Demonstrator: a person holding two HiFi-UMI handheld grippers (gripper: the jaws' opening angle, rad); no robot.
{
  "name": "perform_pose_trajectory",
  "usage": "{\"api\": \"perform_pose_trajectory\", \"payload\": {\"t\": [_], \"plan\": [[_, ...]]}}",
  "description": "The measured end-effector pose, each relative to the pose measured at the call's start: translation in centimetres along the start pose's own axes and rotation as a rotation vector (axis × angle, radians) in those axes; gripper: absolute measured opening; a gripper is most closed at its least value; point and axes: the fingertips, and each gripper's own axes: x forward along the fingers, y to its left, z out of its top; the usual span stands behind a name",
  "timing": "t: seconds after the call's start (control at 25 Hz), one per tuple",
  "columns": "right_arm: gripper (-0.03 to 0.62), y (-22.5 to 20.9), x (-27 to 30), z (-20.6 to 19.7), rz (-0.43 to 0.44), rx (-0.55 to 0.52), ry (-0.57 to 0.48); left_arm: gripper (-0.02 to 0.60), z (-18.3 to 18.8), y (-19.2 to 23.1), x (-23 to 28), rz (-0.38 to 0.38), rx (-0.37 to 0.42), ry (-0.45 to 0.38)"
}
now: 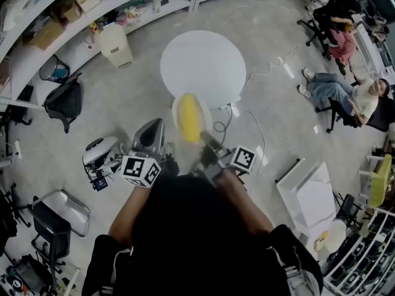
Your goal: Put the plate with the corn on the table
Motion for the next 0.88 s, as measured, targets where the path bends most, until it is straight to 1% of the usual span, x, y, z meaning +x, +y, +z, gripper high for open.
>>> {"api": "perform_pose_trajectory", "payload": {"t": [0.24,0.36,0.56,0.88], "plan": [[0.040,0.9,2.8,-1.2,0.012,0.021,-0.029,0.005,1.4,2.6,-0.2,-0.040,0.013,0.006],[0.039,1.3,4.0,-1.1,0.024,0.010,-0.038,0.005,1.9,3.7,0.1,-0.051,0.019,0.004],[0.038,2.1,5.5,-1.0,0.032,0.028,-0.032,0.005,2.2,5.1,0.0,-0.033,0.009,0.006],[0.038,2.2,7.8,0.6,0.038,0.027,0.002,0.005,2.3,6.9,1.9,0.011,-0.018,0.004]]}}
